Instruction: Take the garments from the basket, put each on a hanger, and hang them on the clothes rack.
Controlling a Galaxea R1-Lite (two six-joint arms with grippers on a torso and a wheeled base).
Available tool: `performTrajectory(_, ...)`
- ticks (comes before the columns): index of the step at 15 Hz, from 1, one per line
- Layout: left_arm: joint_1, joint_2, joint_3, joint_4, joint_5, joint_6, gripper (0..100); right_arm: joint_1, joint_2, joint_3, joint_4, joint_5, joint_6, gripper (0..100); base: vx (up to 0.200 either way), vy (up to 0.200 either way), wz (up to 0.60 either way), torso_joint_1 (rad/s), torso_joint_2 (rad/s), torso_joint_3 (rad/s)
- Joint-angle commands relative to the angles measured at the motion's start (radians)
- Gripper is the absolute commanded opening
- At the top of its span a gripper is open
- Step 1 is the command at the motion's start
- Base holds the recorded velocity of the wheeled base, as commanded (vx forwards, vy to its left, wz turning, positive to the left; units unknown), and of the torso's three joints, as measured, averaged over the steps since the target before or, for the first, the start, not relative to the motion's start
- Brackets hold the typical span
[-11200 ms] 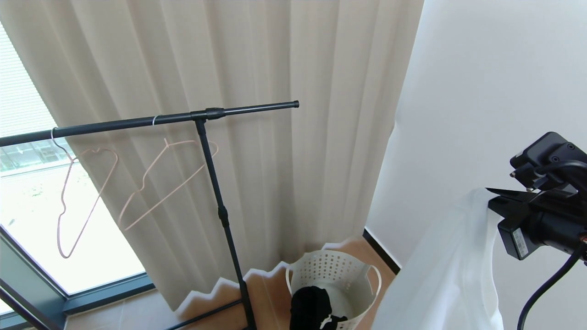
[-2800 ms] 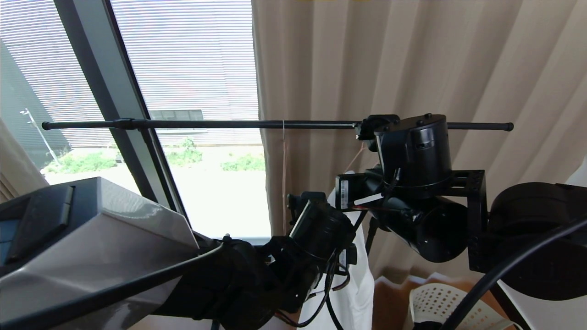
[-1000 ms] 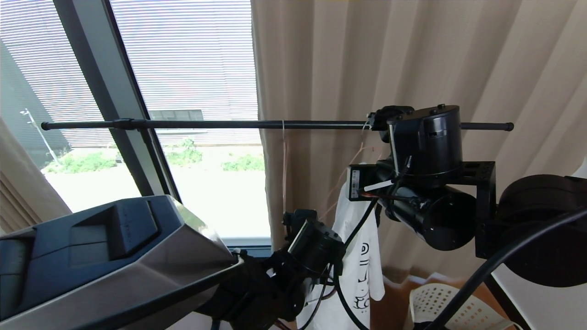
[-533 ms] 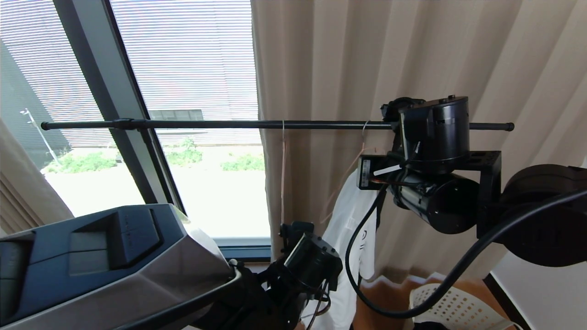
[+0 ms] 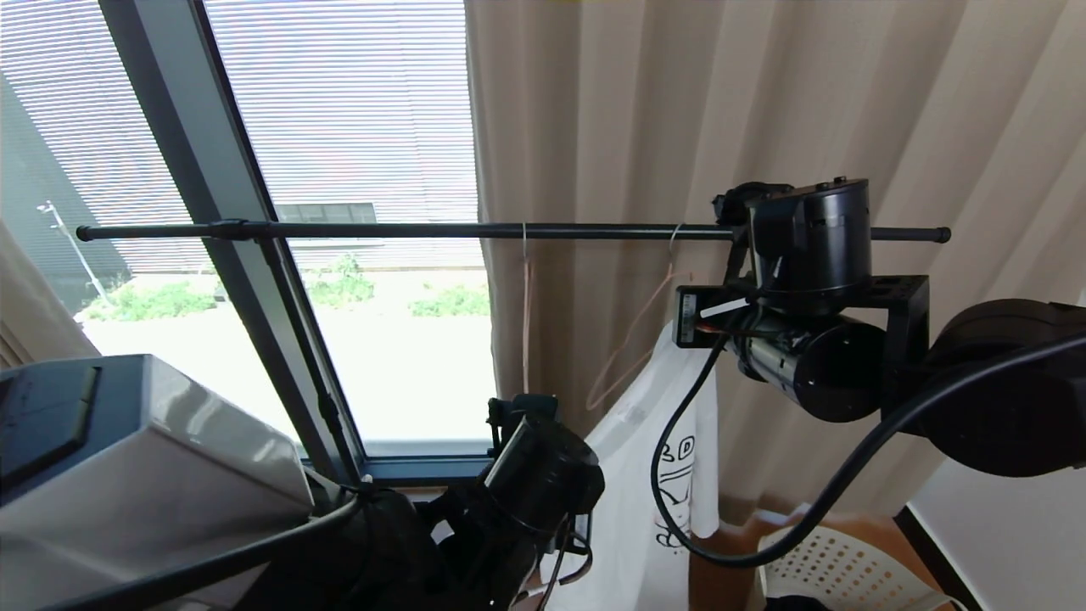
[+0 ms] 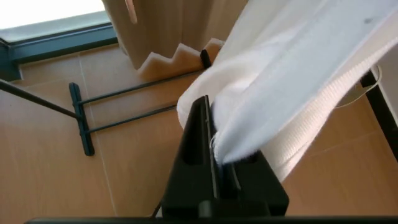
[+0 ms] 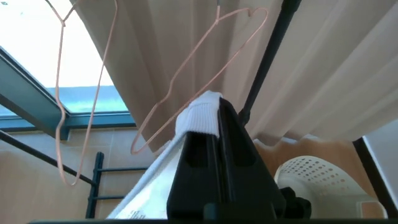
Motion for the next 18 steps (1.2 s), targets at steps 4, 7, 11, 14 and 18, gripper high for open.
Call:
performTrajectory(4, 0.194, -0.221, -0.013, 0.006, -0.072, 0.233, 0, -0.006, -0.090, 0.152, 0.005, 0.000, -0.148, 0, 0.000, 0.000, 0.00, 0.000, 0.00, 0.000)
performTrajectory(7, 0.230, -0.248, -0.065, 0.045, -0.164, 0.262, 0, 0.036, -0.163, 0.262, 0.007, 0.009, -0.248, 0, 0.000, 0.000, 0.00, 0.000, 0.00, 0.000)
performTrajectory(11, 0.259, -0.245, -0.079, 0.040, -0.311, 0.335, 0, 0.102, -0.202, 0.298, 0.077, 0.009, -0.252, 0, 0.000, 0.000, 0.00, 0.000, 0.00, 0.000)
performTrajectory(14, 0.267, -0.245, -0.085, 0.040, -0.317, 0.351, 0, 0.105, -0.209, 0.291, 0.070, 0.007, -0.252, 0, 0.000, 0.000, 0.00, 0.000, 0.00, 0.000)
performTrajectory(18, 0.267, -0.247, -0.084, 0.039, -0.317, 0.351, 0, 0.105, -0.209, 0.293, 0.071, 0.007, -0.252, 0, 0.000, 0.000, 0.00, 0.000, 0.00, 0.000)
